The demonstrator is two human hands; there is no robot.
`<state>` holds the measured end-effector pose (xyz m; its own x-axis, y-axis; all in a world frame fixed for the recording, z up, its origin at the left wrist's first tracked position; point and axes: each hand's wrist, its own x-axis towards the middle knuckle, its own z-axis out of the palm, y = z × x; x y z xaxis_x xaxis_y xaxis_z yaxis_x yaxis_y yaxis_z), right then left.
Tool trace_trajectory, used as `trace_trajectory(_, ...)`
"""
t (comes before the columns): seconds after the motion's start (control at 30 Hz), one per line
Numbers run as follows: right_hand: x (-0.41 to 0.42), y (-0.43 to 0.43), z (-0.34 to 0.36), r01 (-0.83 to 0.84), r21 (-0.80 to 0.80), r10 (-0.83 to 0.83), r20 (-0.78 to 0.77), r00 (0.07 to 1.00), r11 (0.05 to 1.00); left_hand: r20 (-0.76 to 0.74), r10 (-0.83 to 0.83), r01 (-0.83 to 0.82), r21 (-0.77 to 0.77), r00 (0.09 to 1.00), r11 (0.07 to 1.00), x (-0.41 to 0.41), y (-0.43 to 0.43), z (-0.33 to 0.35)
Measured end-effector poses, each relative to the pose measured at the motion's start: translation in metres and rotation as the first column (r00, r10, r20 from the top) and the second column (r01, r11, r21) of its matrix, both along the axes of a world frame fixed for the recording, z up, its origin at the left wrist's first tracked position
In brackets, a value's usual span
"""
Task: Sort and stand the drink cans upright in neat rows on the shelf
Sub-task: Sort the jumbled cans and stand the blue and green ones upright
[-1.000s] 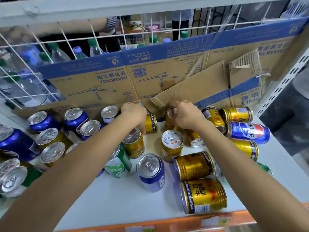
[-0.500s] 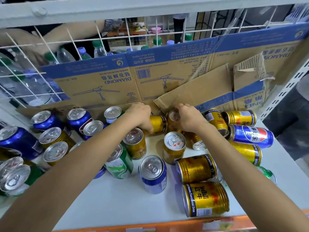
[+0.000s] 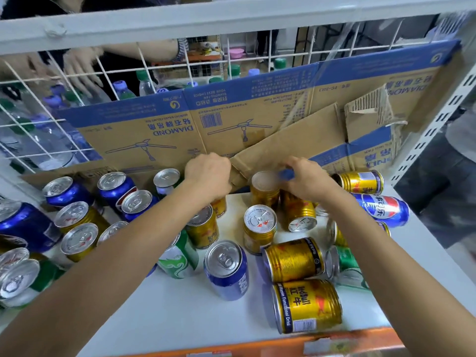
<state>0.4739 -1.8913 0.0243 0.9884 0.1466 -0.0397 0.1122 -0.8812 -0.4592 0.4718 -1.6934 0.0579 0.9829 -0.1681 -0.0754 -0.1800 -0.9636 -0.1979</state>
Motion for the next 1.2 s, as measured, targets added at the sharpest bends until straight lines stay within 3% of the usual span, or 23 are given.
trace_trajectory(0.17,-0.007,-0.036,0.001,0.075,-0.064,-0.073,0.041,0.996,0.995,0.098,-0.162,0.171,-0.095,0.982,0.981,-0.006,-0.042,0.020)
trace_trajectory(0.3,-0.015,-0.068,-0.004,0.150,-0.126,-0.143,0.058,0.988,0.981,0.070,-0.294,0.300,-0.089,0.953,0.950,-0.004,-0.076,0.014)
trace_trajectory(0.43,-0.027,-0.106,-0.004,0.221,-0.158,-0.216,0.045,0.975,0.962,-0.006,-0.328,0.326,-0.069,0.945,0.943,-0.003,-0.108,0.005)
trace_trajectory(0.63,-0.050,-0.158,-0.023,0.083,-0.234,-0.115,-0.126,0.985,0.969,-0.207,-0.271,0.296,0.100,0.940,0.950,0.003,-0.140,-0.017)
trace_trajectory(0.83,-0.063,-0.181,-0.040,0.039,-0.186,-0.059,-0.103,0.993,0.982,-0.366,-0.057,0.146,0.220,0.929,0.964,0.014,-0.153,-0.030)
trace_trajectory(1.03,-0.064,-0.187,-0.059,0.125,-0.056,-0.128,-0.052,0.990,0.991,-0.308,-0.026,0.052,0.078,0.951,0.996,0.002,-0.159,-0.036)
trace_trajectory(1.2,-0.063,-0.195,-0.046,0.099,-0.003,-0.099,-0.074,0.992,0.995,-0.152,-0.128,0.126,-0.022,0.980,0.992,-0.012,-0.158,-0.044)
